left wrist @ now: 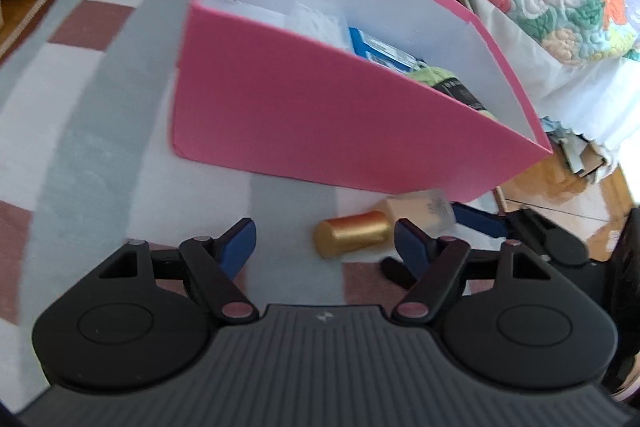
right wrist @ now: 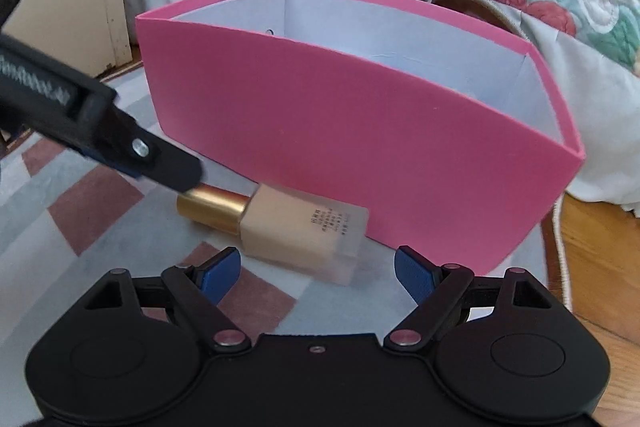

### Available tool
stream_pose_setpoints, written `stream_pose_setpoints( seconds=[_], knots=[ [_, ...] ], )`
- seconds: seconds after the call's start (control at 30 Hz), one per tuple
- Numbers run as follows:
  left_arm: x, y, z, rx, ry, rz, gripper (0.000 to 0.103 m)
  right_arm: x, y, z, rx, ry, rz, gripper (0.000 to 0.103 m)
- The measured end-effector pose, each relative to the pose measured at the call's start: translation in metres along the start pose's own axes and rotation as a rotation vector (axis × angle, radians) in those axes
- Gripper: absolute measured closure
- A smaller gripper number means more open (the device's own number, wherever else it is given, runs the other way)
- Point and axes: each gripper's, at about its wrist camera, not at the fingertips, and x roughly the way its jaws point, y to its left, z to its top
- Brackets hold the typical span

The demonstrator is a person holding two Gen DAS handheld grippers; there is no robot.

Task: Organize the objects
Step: 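Lower the right gripper onto the gold-capped foundation bottle and close it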

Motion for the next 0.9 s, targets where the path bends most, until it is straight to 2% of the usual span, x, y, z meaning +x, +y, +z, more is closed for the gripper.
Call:
stream_pose_setpoints(
  seconds=[0.07, 0.17, 0.3, 0.47, 0.63, 0.9],
  knots=[
    [0.006, -0.005, -0.002, 0.019, 0.012, -0.042, 0.040, 0.003, 0.003, -0.001, -0.015, 0.001, 0.011, 0.016],
    [0.011, -0.014, -0.003, 0.067, -0.015, -0.059, 0.049, 0.005, 0.008, -0.002, -0.074, -0.023, 0.018, 0.016],
    [0.015, -0.016, -0.004, 0.082, -0.021, -0.047, 0.050, 0.007, 0.012, 0.000, -0.115, -0.034, 0.023, 0.016],
    [0.012, -0.008, 0.000, 0.006, -0.012, -0.084, 0.050, 0.000, 0.014, -0.001, -0.018, -0.043, 0.000, 0.018],
    [0.005, -0.004, -0.001, -0.060, 0.014, -0.103, 0.050, -0.012, 0.015, -0.003, 0.060, -0.031, 0.022, 0.019],
    [0.011, -0.009, 0.000, -0.016, 0.026, -0.059, 0.050, -0.012, 0.015, -0.009, 0.060, 0.002, 0.002, 0.033]
  ],
)
